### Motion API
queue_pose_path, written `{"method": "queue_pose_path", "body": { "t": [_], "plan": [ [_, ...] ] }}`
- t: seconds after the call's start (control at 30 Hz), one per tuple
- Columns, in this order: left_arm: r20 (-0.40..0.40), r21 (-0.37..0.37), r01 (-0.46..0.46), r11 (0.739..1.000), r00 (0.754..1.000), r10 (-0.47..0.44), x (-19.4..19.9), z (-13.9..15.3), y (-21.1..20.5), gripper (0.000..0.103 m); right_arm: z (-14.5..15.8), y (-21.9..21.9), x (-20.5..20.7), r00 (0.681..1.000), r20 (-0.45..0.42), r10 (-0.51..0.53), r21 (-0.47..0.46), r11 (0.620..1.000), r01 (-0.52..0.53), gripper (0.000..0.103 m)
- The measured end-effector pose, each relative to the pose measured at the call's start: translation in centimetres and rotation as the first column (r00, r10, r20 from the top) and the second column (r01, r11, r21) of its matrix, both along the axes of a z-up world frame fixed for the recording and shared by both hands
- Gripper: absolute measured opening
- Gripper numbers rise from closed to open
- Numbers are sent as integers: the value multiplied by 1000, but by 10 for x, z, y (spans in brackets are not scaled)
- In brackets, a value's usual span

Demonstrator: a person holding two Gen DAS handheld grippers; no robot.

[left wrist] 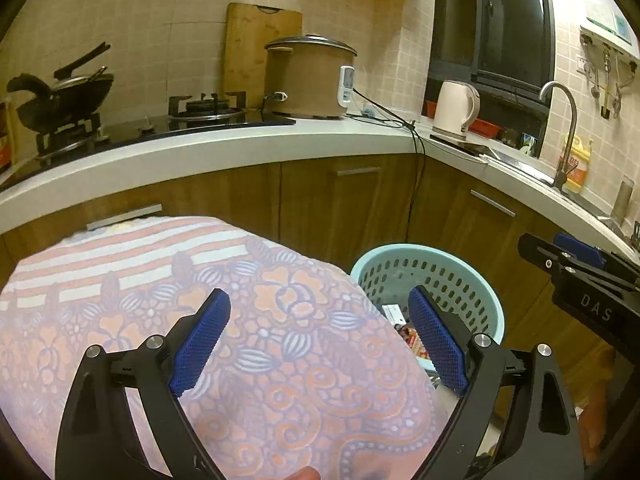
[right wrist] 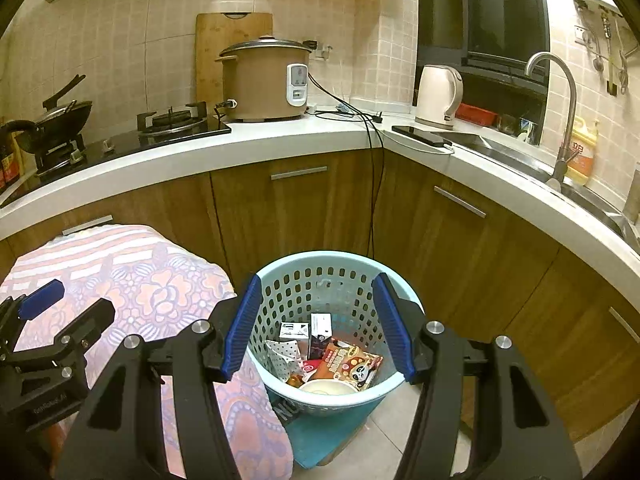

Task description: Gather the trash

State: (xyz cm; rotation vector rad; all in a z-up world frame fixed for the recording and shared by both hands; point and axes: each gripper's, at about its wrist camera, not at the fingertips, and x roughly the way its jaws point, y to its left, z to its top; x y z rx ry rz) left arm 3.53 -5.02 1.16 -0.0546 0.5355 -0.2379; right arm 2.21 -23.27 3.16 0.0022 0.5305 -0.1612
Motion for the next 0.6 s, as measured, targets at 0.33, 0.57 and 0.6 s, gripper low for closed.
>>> {"method": "queue_pose_path", "body": {
  "t": [0.33, 0.57, 0.6],
  "plan": [
    [23, 44, -18, 999, 1000, 17, -9, -2, -1, 89, -10, 1, -7, 1000, 3, -13, 25, 1000, 13, 54],
    [37, 69, -17, 997, 999, 14, -12, -2, -4, 90, -14, 3, -9, 1000, 0, -14, 28, 1000, 14, 54],
    [37, 71, -17, 997, 999, 14, -12, -2, -4, 90, -14, 2, -9, 1000, -1, -14, 31, 999, 14, 54]
  ]
}}
